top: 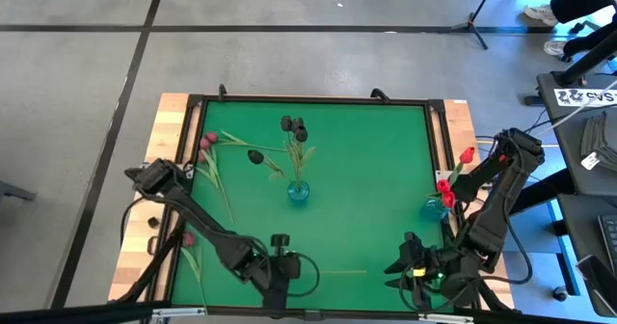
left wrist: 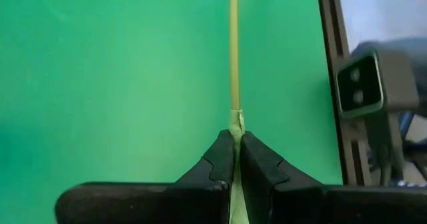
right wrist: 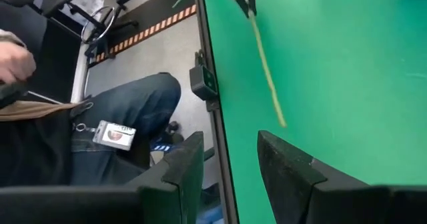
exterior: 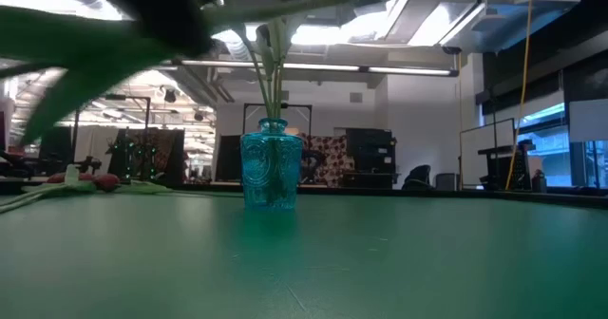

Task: Sort flowers into vase by color
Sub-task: Put the red flower into the right blue vase

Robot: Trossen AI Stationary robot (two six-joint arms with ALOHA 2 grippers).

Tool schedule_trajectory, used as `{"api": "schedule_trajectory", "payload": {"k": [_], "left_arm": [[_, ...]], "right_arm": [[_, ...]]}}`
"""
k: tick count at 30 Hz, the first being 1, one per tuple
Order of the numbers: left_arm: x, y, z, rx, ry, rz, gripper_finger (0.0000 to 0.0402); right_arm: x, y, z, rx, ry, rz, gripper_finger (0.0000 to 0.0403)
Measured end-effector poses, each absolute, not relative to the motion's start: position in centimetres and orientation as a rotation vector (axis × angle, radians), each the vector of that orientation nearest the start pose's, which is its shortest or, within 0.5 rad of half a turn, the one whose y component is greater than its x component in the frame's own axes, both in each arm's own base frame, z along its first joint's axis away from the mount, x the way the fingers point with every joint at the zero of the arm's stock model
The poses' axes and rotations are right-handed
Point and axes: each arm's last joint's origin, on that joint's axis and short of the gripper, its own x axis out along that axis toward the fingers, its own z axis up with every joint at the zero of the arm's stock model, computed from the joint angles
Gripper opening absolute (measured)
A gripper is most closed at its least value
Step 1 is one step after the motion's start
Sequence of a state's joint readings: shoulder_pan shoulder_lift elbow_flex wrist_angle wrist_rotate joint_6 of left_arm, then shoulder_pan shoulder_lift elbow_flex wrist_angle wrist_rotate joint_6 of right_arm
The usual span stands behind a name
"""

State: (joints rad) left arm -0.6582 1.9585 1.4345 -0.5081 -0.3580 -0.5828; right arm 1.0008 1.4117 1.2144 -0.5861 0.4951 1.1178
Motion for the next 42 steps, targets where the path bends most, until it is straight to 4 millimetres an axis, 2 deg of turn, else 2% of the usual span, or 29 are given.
{"api": "schedule_trajectory", "payload": {"k": [4,9,14,19,21,23,29,33,38,42], "left_arm": [[35.0,-24.0,18.5,-0.026,0.857,-0.012,0.0020],[36.7,-22.7,17.5,0.015,0.806,0.053,0.0036],[37.9,-21.6,17.9,-0.015,0.731,0.113,0.0075],[38.0,-21.8,18.1,-0.068,0.720,0.100,0.0116],[37.3,-22.4,18.3,-0.046,0.734,0.090,0.0126],[36.3,-23.3,19.4,-0.042,0.705,0.090,0.0131],[31.3,-26.6,26.0,-0.070,0.519,0.045,0.0125],[27.3,-28.7,29.0,-0.074,0.430,-0.005,0.0113],[23.6,-31.2,29.7,-0.027,0.351,0.019,0.0099],[21.9,-32.4,29.5,-0.026,0.320,0.029,0.0092]], "right_arm": [[17.8,23.8,30.9,0.482,0.698,0.069,0.0143],[19.6,23.7,30.0,0.468,0.712,0.048,0.0143],[21.7,23.9,28.6,0.413,0.771,0.107,0.0143],[22.5,23.5,28.2,0.354,0.759,0.091,0.0143],[22.5,23.5,28.2,0.337,0.752,0.095,0.0143],[22.5,23.5,28.2,0.334,0.751,0.099,0.0143],[23.1,24.0,28.7,0.320,0.675,0.154,0.0143],[24.0,24.8,28.0,0.276,0.637,0.179,0.0143],[24.6,25.5,26.3,0.244,0.679,0.170,0.0143],[24.4,25.8,25.9,0.251,0.690,0.168,0.0143]]}}
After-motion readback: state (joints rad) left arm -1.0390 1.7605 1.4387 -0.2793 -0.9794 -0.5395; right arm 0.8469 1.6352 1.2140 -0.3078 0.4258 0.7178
